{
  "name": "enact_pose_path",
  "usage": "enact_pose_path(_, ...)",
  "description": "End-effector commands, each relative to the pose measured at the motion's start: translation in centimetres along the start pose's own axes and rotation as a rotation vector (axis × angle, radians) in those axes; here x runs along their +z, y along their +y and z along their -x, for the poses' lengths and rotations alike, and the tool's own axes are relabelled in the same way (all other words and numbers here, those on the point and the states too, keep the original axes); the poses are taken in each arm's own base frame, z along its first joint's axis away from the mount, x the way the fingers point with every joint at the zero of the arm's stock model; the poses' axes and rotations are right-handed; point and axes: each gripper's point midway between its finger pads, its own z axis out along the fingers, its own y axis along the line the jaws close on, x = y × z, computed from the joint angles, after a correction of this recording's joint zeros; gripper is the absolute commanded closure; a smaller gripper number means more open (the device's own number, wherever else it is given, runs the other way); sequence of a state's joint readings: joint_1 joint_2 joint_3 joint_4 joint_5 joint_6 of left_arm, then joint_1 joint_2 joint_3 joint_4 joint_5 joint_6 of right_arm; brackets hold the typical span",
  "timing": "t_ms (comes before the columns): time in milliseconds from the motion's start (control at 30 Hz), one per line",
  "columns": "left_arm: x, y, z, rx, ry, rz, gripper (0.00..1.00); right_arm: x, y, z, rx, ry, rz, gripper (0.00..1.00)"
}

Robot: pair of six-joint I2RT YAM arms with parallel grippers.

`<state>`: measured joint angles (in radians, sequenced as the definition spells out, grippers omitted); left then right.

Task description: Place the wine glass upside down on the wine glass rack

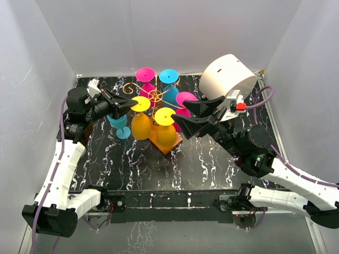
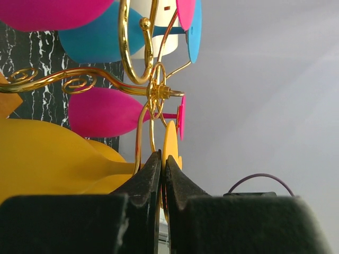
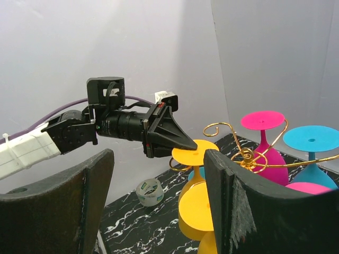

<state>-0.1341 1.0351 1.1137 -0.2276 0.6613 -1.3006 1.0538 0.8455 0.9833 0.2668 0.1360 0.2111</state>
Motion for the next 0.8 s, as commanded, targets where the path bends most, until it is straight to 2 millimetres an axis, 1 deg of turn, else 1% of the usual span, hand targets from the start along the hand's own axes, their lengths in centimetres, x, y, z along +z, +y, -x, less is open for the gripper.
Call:
enact_pose_path(0, -1.4, -1.6, -0.3, 0.064, -0.033, -0.022, 1.00, -0.1, 0.1, 1.1, -0.004, -0.040, 0.003, 0.33)
enact_pose_path(233, -2.5, -1.5, -0.2, 0.112, -0.080, 0.015, 1.00, -0.1, 0.3, 1.2, -0.002, -0.040, 0.010, 0.33)
enact_pose_path(467, -2.9, -1.3, -0.6, 0.117, -0.078, 0.020, 1.00, 0.0, 0.4, 1.1, 0.007, -0.038, 0.014, 0.33)
enact_pose_path(600, -3.6, -1.2, -0.3, 0.140, -0.120, 0.054, 1.00, 0.0, 0.5, 1.2, 0.011, -0.038, 0.016, 0.33)
enact_pose_path(767, -4.4, -1.9, -0.4, 0.170, -0.138, 0.049, 1.00, 0.1, 0.6, 1.1, 0.014, -0.035, 0.019, 0.33)
